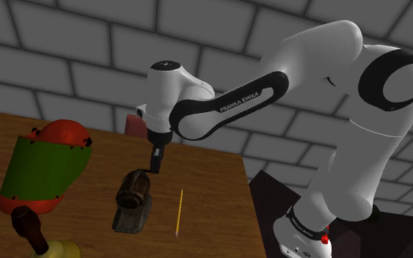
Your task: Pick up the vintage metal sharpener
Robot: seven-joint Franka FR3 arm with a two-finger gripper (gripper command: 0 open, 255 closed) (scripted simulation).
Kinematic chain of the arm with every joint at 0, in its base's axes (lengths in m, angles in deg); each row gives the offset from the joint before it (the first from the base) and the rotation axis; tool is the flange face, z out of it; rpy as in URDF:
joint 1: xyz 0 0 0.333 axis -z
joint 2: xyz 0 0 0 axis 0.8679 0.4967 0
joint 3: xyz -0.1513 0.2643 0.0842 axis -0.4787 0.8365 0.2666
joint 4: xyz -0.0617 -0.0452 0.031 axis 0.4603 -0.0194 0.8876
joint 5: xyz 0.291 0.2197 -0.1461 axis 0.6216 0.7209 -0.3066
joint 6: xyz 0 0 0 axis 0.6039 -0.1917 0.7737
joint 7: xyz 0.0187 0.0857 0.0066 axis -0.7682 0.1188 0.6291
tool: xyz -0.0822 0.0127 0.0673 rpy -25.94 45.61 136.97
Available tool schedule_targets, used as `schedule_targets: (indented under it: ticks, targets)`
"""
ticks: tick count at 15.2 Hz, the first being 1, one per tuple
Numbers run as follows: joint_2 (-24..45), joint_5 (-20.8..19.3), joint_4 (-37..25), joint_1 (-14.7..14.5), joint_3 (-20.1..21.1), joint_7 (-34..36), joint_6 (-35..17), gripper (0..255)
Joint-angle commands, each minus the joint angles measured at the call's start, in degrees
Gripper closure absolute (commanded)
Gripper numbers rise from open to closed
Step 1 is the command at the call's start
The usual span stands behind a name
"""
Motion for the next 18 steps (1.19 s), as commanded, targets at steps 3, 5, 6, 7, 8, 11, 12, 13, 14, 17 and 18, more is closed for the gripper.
schedule_targets:
  ticks: [3,5,6,7,8,11,12,13,14,17,18]
  targets:
    - [1.9,-1.1,0.9,-0.3,-0.1,0.8,-2.6,0]
    - [2.8,-1.7,1.4,-0.4,-0.3,1.2,-4.0,0]
    - [3.6,-2.2,1.8,-0.5,-0.4,1.6,-5.0,0]
    - [3.6,-2.2,1.8,-0.5,-0.4,1.6,-5.0,0]
    - [3.6,-2.2,1.8,-0.5,-0.4,1.6,-5.0,0]
    - [3.5,-2.2,1.9,-0.6,-0.4,1.6,-5.1,255]
    - [3.5,-2.2,1.9,-0.6,-0.4,1.6,-5.1,255]
    - [3.5,-2.2,1.9,-0.6,-0.4,1.6,-5.0,255]
    - [3.5,-2.2,1.9,-0.6,-0.4,1.7,-5.1,255]
    - [3.5,-2.2,1.8,-0.5,-0.4,1.6,-5.0,255]
    - [3.6,-2.2,1.8,-0.5,-0.5,1.6,-5.0,255]
